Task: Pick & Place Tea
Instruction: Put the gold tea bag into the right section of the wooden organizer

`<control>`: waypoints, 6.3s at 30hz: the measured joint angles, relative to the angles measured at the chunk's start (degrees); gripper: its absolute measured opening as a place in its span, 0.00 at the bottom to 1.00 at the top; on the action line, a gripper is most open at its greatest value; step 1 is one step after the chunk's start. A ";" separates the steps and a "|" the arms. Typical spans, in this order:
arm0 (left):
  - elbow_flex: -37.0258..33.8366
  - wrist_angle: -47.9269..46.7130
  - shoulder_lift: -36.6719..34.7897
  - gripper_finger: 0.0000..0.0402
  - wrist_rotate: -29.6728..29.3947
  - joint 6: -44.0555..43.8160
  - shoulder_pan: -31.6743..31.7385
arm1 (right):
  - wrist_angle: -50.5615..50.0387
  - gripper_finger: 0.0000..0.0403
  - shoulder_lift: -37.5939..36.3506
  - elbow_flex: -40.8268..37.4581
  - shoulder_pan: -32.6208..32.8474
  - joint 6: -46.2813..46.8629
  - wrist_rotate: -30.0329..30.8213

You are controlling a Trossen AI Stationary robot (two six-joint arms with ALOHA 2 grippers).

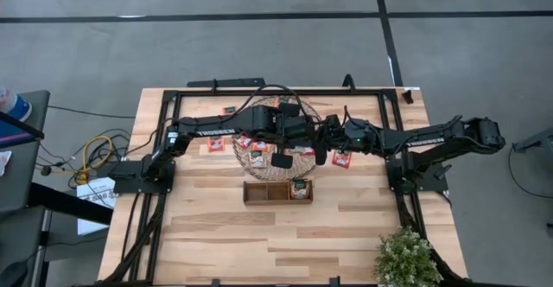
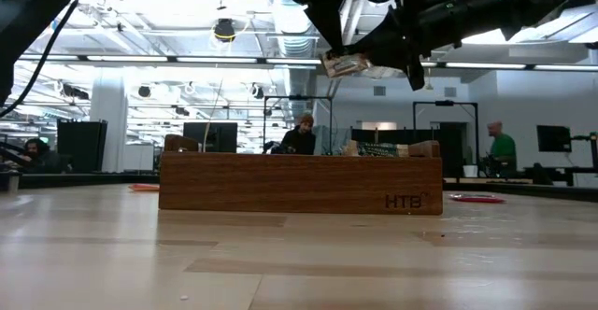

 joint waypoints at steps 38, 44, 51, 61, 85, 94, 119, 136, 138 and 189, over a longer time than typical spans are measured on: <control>0.00 -4.35 0.02 0.35 -2.42 -3.88 0.28 | -0.51 0.00 -0.02 0.00 0.98 0.52 -1.49; 0.00 -12.25 0.02 0.39 -2.00 -9.10 1.28 | -2.64 0.00 -0.02 -0.02 0.98 2.11 -1.49; 0.00 -15.02 -0.09 0.39 18.24 -13.12 6.66 | -3.44 0.00 -0.03 -0.02 2.40 4.36 -1.71; -0.02 -8.67 -2.24 0.39 24.79 -13.09 8.96 | -9.23 0.00 -0.72 -0.04 12.07 8.73 7.32; -44.00 28.54 -31.11 0.39 25.33 -24.29 4.33 | -9.18 0.00 -0.71 -0.04 27.49 4.26 22.78; -70.37 48.74 -52.88 0.39 22.17 -28.68 2.32 | -5.68 0.00 3.25 -0.01 27.25 4.96 22.88; -98.16 67.54 -78.68 0.39 22.33 -31.84 0.57 | -0.07 0.00 16.92 -0.09 32.63 17.34 34.62; -117.83 88.39 -89.82 0.39 24.64 -36.13 0.57 | -2.59 0.00 16.92 -0.09 34.90 22.68 37.20; -119.81 88.52 -92.14 0.39 24.66 -37.17 0.57 | -2.81 0.00 16.92 -0.09 35.20 23.04 38.36; -122.01 86.77 -95.78 0.39 24.61 -37.88 0.57 | -4.33 0.06 16.92 -0.09 27.87 24.52 28.41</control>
